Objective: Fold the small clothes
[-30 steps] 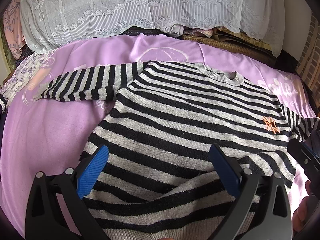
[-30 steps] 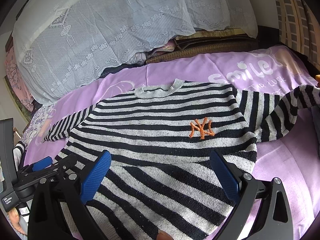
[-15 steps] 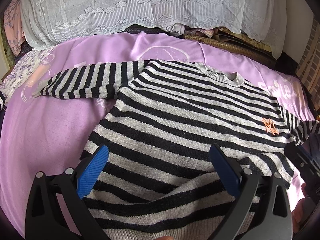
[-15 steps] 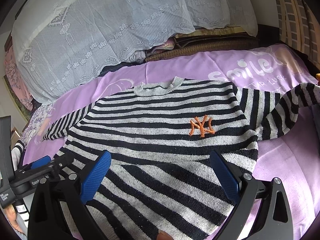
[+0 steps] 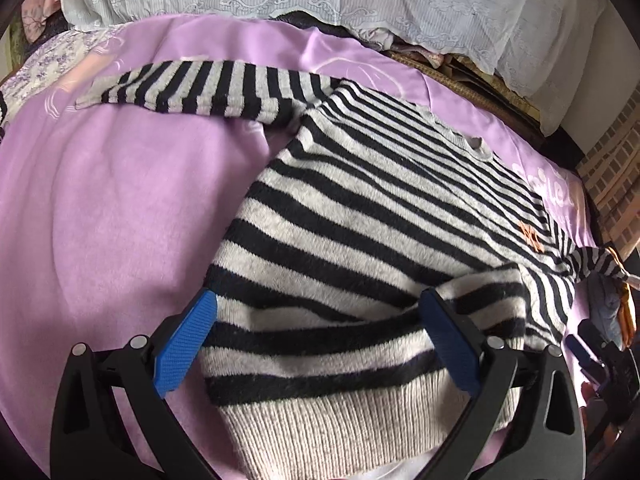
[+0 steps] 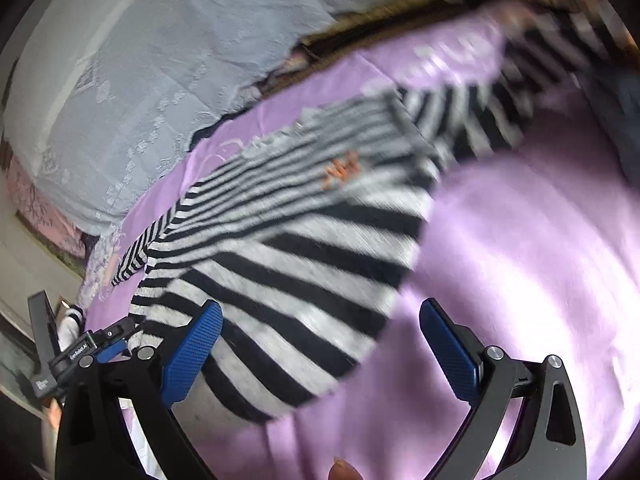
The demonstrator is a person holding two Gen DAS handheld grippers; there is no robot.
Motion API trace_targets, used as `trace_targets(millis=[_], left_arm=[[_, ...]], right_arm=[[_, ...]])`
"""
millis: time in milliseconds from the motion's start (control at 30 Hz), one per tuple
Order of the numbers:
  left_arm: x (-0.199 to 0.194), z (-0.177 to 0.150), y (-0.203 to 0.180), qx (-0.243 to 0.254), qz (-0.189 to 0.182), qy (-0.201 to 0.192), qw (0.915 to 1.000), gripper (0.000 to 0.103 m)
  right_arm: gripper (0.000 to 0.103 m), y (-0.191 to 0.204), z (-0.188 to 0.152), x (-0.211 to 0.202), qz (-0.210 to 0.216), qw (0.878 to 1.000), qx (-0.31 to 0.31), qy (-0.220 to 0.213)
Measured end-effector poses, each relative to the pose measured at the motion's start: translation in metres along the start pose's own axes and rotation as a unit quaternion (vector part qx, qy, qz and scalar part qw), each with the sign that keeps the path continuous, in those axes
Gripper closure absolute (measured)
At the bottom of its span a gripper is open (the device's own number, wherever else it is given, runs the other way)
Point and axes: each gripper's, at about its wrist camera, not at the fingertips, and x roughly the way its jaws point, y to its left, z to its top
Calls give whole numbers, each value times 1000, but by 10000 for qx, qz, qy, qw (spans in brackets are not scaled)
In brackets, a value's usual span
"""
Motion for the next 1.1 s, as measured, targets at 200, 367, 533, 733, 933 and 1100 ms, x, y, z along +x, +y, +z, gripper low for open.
trace_targets(millis=[200, 367, 533, 733, 933, 1100], left_arm=[[-1, -13, 12, 75, -511, 237, 9984, 5], [-21, -28, 40, -289, -1414, 292, 9891, 5], [-19, -38, 57, -708, -2106, 642, 9729, 5], [-3, -35, 46, -772, -2462, 902, 9619, 5], [3, -39, 23, -516, -2604, 1093, 9579, 29], [9, -38, 21, -569, -2554, 1096, 9589, 45]], right_arm=[[3, -28, -23, -11, 894, 9954, 344, 95], [3, -25, -36, -17, 1511, 9868, 383, 429], [3, -13, -30, -6, 2087, 9738, 594, 680], [8, 3, -24, 10, 2296, 9681, 547, 838], [50, 7, -41, 32, 2706, 9447, 1072, 1514], [58, 11, -37, 45, 2763, 9379, 1471, 1498]])
